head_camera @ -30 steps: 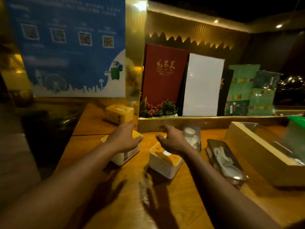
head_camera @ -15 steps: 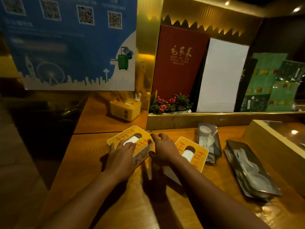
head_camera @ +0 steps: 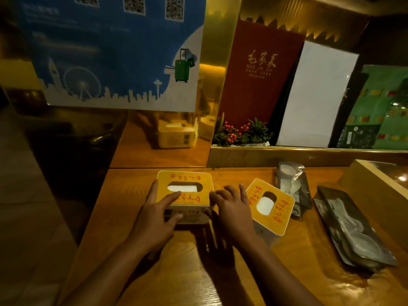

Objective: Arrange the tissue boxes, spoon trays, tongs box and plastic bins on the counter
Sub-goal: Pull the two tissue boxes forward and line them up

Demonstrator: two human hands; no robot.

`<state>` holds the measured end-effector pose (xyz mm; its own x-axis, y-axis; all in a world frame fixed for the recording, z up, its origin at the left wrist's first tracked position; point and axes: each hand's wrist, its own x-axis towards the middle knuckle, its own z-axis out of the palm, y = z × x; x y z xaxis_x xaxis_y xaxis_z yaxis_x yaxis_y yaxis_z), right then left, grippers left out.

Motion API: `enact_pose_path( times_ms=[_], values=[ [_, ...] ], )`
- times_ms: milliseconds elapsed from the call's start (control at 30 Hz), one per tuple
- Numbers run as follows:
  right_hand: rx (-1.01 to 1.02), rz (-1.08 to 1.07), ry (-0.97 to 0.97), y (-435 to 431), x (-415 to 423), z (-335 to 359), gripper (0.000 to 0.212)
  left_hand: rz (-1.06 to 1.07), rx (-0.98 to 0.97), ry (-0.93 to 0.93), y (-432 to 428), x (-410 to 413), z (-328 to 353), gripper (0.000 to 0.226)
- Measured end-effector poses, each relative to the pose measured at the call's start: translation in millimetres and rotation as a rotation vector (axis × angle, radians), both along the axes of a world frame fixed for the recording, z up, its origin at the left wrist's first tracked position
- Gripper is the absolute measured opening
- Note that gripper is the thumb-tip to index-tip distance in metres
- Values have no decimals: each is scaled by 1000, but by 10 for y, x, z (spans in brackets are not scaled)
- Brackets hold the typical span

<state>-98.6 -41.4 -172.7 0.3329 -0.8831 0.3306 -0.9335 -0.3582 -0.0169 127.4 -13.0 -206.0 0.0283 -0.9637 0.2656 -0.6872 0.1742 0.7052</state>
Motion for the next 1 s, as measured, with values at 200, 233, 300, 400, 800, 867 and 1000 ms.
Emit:
enact_pose_path(
  times_ms=[200,233,300,400,800,867,1000],
  values=[
    [-24,-6,-40,191,-105,-34,49,48,-116,73,181,-114,-15,51],
    [-22,-3,-39,195,-106,-33,49,51,-132,64,199,-120,-21,51],
    [-11,1,-32,195,-94,-19,50,54,-150,59,232,-132,-23,51],
    [20,4,-21,191,-79,-5,53,66,-145,65,263,-152,1,51],
    [134,-76,-329,58,-1139,442,57,142,-183,-75,276,-289,67,60],
    [233,-203,-256,-20,-1570,509,70,130,-252,-101,318,-460,190,53],
    [463,-172,-137,-53,-2203,460,84,38,-362,-73,476,-1021,413,40]
  ],
)
